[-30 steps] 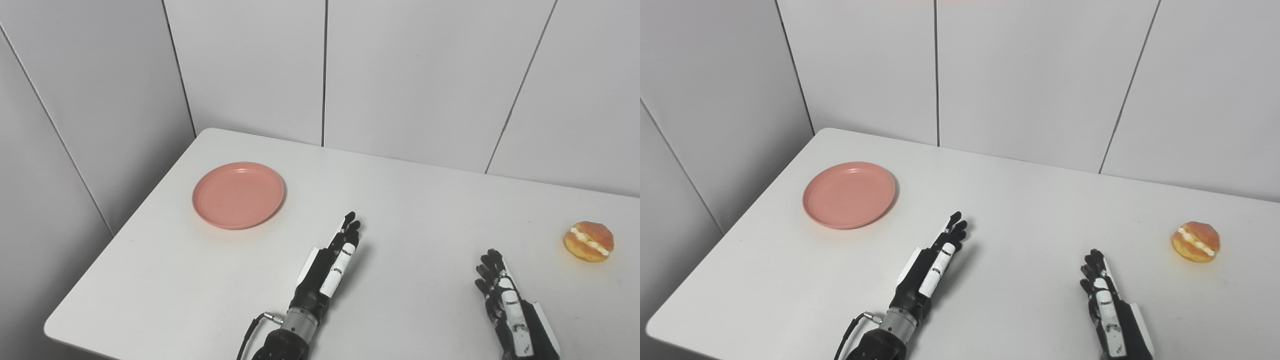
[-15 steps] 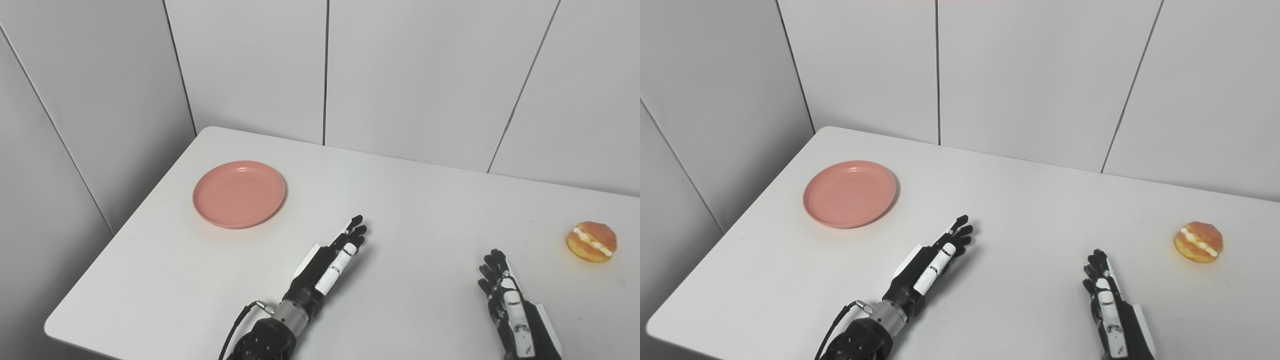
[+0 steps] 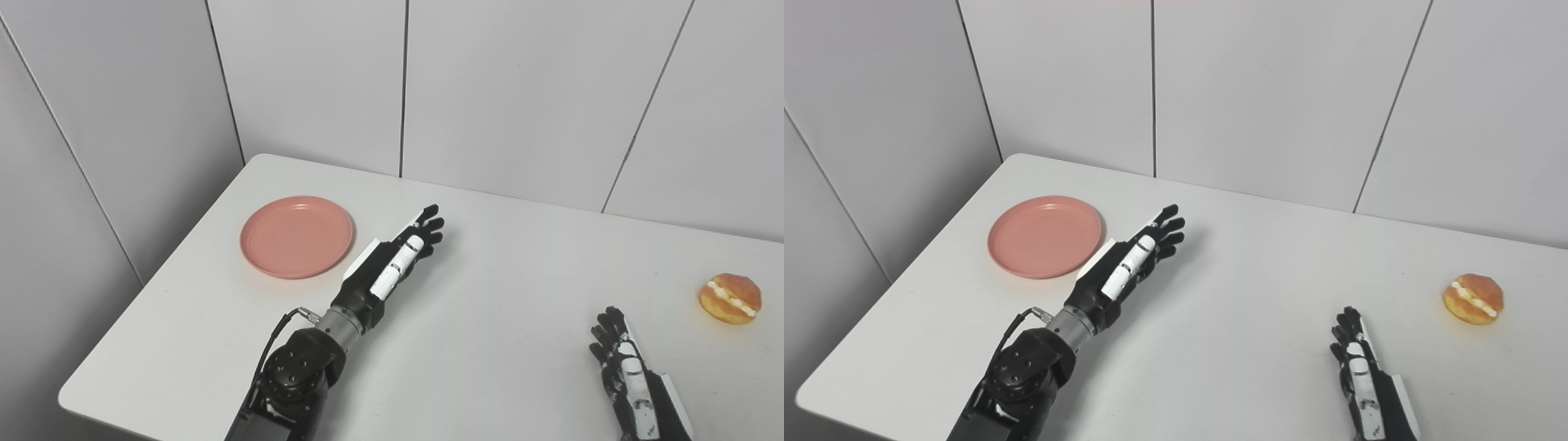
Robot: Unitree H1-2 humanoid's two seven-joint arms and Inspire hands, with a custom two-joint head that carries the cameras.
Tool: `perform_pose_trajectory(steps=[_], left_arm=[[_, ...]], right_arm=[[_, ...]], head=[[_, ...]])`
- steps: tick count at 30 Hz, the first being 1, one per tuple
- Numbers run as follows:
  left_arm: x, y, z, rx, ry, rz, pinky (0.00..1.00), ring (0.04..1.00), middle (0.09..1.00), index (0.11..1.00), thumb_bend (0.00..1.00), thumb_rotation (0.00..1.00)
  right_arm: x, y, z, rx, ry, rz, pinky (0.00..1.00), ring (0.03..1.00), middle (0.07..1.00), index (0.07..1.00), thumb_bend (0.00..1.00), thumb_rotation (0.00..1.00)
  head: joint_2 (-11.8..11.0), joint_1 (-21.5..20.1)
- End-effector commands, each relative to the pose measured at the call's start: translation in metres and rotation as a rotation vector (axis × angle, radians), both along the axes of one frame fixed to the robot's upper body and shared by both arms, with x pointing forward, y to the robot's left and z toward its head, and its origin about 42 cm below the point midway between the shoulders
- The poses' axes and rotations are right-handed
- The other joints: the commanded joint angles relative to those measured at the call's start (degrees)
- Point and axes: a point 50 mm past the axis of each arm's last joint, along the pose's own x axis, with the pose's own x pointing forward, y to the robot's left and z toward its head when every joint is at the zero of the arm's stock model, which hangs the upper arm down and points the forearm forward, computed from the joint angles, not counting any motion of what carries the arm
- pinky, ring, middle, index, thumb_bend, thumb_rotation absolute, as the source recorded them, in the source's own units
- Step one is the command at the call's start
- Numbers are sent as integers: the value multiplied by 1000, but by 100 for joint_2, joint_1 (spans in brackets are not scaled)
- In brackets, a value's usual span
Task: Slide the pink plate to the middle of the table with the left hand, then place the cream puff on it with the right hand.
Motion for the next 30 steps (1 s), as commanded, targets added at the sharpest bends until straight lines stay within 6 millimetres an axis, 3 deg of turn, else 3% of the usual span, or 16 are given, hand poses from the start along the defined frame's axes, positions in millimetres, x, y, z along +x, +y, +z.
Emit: perform_pose_trajectory(steps=[1, 16, 30], left_arm=[[5, 6, 30, 5, -87, 21, 953, 938, 948, 943, 478, 1000], [15, 45, 65, -40, -179, 152, 928, 911, 910, 890, 471, 1000], [46, 108, 88, -98, -264, 361, 933, 924, 930, 916, 446, 1000]], right_arm=[[1, 2, -4, 0, 34, 9, 1000, 1000, 1000, 1000, 297, 1000], [2, 1, -6, 0, 33, -4, 1000, 1000, 1000, 1000, 303, 1000], [1, 0, -6, -5, 39, -1, 1000, 1000, 1000, 1000, 304, 1000]], head=[[7, 7], [6, 66], [-33, 97]])
